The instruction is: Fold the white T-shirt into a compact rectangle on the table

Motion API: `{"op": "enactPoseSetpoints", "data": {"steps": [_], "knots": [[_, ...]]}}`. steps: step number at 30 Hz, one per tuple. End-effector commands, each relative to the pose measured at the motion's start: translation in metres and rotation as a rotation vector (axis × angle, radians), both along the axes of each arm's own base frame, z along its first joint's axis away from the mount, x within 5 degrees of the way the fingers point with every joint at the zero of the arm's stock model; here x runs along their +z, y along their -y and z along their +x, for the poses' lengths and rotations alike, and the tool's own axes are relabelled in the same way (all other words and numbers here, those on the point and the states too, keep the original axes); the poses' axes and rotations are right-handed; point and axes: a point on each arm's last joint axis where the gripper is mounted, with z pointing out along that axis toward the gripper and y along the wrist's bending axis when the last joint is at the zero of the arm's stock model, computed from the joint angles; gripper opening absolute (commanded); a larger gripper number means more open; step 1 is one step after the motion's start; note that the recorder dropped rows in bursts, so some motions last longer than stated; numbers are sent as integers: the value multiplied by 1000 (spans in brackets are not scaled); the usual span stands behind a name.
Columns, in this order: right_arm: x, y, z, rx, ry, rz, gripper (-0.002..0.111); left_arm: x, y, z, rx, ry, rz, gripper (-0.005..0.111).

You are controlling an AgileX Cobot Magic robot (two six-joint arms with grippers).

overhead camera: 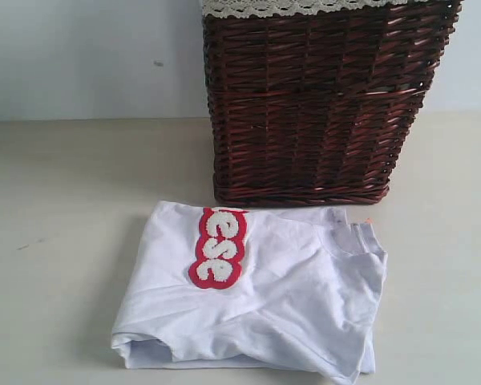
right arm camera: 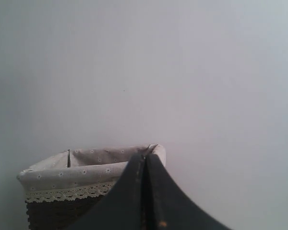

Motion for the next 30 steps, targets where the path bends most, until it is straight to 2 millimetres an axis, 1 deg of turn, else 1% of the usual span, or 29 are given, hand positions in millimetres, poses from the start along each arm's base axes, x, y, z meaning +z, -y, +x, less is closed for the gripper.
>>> {"op": "enactPoseSetpoints", "data": {"steps": [1, 5, 10, 13, 18, 30], "knots": [[0, 0, -1, -9, 5, -7, 0, -17, 1, 3, 5, -70, 38, 0], [0, 0, -1, -9, 6, -7, 0, -21, 1, 4, 8, -127, 74, 0], [0, 0, -1, -9, 6, -7, 0, -30, 1, 6, 3, -219, 67, 0], [0, 0, -1, -9, 6, -7, 0, -40, 1, 6, -3, -333, 63, 0], [0, 0, -1, -9, 6, -7, 0, -63, 2, 3, -17, -587, 95, 0], [0, 0, -1, -9, 6, -7, 0, -61, 2, 3, -28, -570, 104, 0]]}}
